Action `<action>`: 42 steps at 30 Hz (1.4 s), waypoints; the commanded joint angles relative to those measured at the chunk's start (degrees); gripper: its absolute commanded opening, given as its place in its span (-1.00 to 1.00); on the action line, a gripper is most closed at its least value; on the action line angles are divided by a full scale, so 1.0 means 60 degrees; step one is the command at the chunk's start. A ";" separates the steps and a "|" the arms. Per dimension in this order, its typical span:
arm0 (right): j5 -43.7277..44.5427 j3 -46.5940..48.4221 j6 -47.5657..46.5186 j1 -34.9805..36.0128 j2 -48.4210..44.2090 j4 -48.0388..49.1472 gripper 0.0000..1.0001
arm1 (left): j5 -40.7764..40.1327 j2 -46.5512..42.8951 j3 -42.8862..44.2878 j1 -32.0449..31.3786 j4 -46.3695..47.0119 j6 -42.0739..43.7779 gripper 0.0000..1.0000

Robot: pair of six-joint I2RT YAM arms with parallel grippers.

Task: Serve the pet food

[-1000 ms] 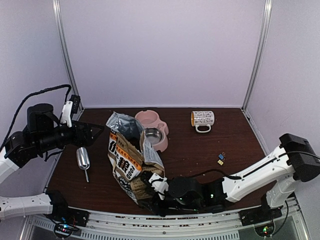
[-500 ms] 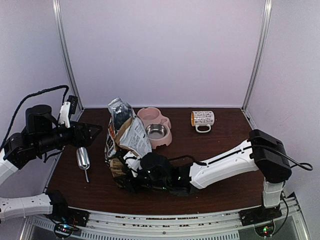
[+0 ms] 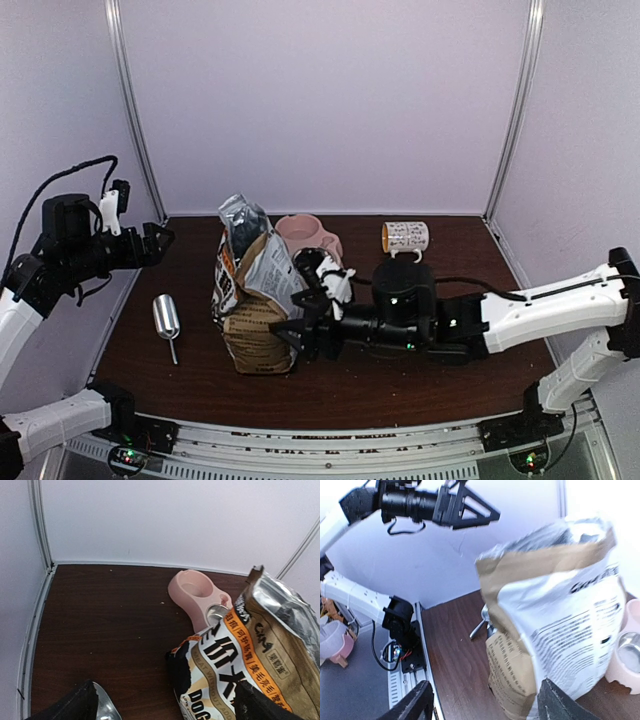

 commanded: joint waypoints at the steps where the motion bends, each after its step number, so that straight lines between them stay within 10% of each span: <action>1: 0.1277 -0.0153 0.0291 -0.0575 -0.0967 -0.1714 0.45 | 0.1176 0.0553 0.0446 0.1082 0.0028 0.0921 0.95; 17: 0.2486 0.4050 0.3221 -0.3618 0.2174 -0.6351 0.26 | 0.0288 -0.1101 -0.2649 0.2641 0.1022 -0.1257 0.95; 42: 0.3832 1.1801 0.4271 -0.4591 0.8716 -1.0917 0.27 | 0.0060 -0.2559 -0.4765 0.2648 0.1170 -0.2199 0.93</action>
